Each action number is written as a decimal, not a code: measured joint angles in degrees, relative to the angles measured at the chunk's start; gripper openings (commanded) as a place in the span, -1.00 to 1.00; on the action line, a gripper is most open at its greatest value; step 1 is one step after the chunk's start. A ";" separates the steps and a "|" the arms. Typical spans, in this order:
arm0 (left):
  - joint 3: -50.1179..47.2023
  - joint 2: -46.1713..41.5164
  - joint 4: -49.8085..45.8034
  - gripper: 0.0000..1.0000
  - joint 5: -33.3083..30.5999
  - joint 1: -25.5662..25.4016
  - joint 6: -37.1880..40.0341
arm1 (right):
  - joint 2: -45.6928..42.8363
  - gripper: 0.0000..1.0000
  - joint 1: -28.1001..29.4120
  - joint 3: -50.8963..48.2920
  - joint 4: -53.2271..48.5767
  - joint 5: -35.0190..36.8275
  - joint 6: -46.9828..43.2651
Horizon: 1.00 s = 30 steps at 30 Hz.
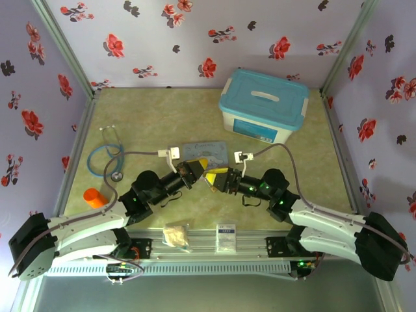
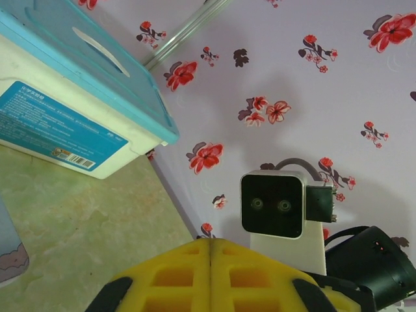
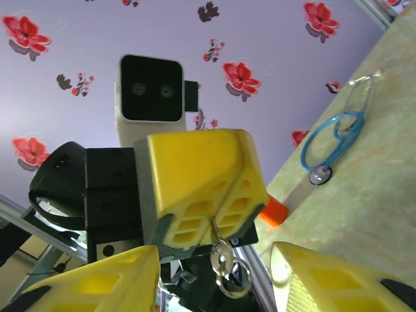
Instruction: Unlock a padlock with a key
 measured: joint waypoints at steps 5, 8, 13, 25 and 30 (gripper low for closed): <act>0.00 0.26 1.09 -1.00 -0.02 0.00 -0.63 | 0.35 -0.11 0.00 0.00 2.27 -0.83 0.39; 0.00 0.66 1.64 -1.00 0.00 0.00 -1.05 | 0.83 -0.03 0.02 0.00 2.95 -0.76 0.44; 0.00 1.77 4.00 -1.00 0.24 0.00 -2.36 | 1.40 -0.09 0.68 0.04 2.69 -0.44 -0.42; -0.02 3.13 8.15 -1.00 0.46 0.00 -4.92 | 4.24 -0.57 1.68 0.70 6.88 -0.50 -0.15; -0.17 3.13 9.11 -1.00 0.46 0.00 -5.16 | 4.17 -0.65 1.68 0.63 7.32 -0.26 -0.22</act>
